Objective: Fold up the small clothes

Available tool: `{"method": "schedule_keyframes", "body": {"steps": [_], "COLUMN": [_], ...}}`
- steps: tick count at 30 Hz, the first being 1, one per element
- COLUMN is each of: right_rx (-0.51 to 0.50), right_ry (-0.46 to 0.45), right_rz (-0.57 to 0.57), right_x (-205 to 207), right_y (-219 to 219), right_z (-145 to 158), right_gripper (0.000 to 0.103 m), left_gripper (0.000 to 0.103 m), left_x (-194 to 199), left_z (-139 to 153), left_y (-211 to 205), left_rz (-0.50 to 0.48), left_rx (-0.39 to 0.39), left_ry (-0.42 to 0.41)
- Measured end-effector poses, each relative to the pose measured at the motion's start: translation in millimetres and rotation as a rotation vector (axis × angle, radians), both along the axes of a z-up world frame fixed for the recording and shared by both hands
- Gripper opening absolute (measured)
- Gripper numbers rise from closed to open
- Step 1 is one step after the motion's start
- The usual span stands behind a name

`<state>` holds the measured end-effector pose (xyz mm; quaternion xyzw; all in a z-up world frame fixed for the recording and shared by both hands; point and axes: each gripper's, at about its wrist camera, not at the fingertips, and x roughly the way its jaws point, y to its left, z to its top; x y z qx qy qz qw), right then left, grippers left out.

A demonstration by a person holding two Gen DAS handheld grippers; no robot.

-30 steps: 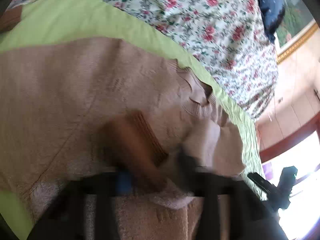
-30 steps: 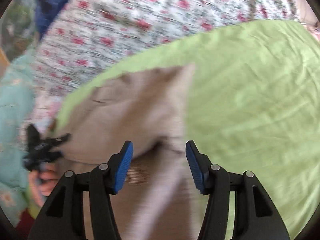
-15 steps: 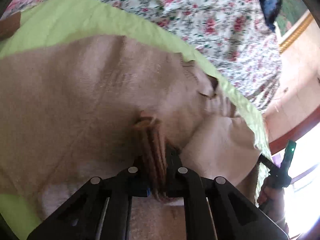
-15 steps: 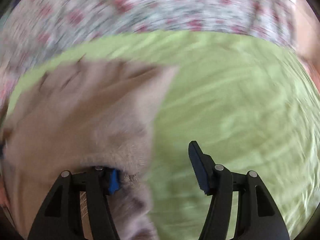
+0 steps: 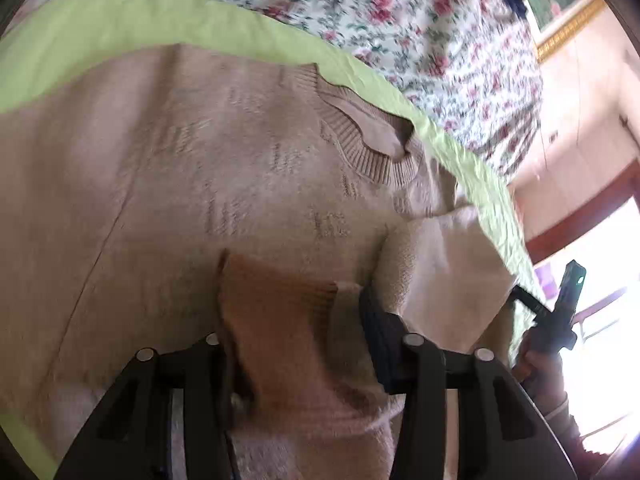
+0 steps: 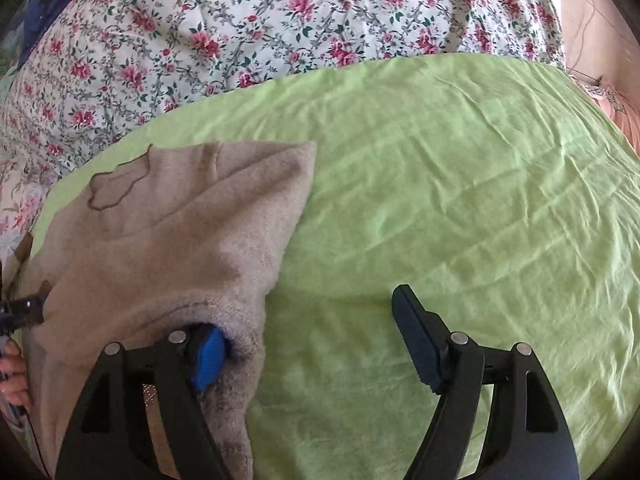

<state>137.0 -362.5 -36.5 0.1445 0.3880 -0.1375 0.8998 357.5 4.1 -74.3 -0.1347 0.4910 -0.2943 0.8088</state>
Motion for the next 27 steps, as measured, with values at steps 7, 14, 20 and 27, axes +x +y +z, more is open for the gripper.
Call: {"method": "schedule_keyframes", "body": {"steps": [7, 14, 20, 27], "right_rx": [-0.006, -0.070, 0.004, 0.092], "right_ry": [-0.028, -0.100, 0.012, 0.010], "right_rz": [0.019, 0.022, -0.054, 0.011], "right_x": [0.8, 6.2, 14.4, -2.6], "right_y": [1.6, 10.8, -4.7, -4.1], "right_z": [4.5, 23.5, 4.8, -0.4], "right_gripper": [0.052, 0.041, 0.047, 0.047], "left_gripper": [0.004, 0.004, 0.009, 0.014], "left_x": [-24.9, -29.6, -9.4, -17.9], "left_z": [24.6, 32.5, -3.3, -2.1], "left_y": [14.0, 20.9, 8.6, 9.9], "left_rz": [0.086, 0.177, 0.165, 0.173], "left_rx": [0.038, 0.002, 0.088, 0.146], "left_ry": [-0.192, -0.280, -0.102, -0.120]}}
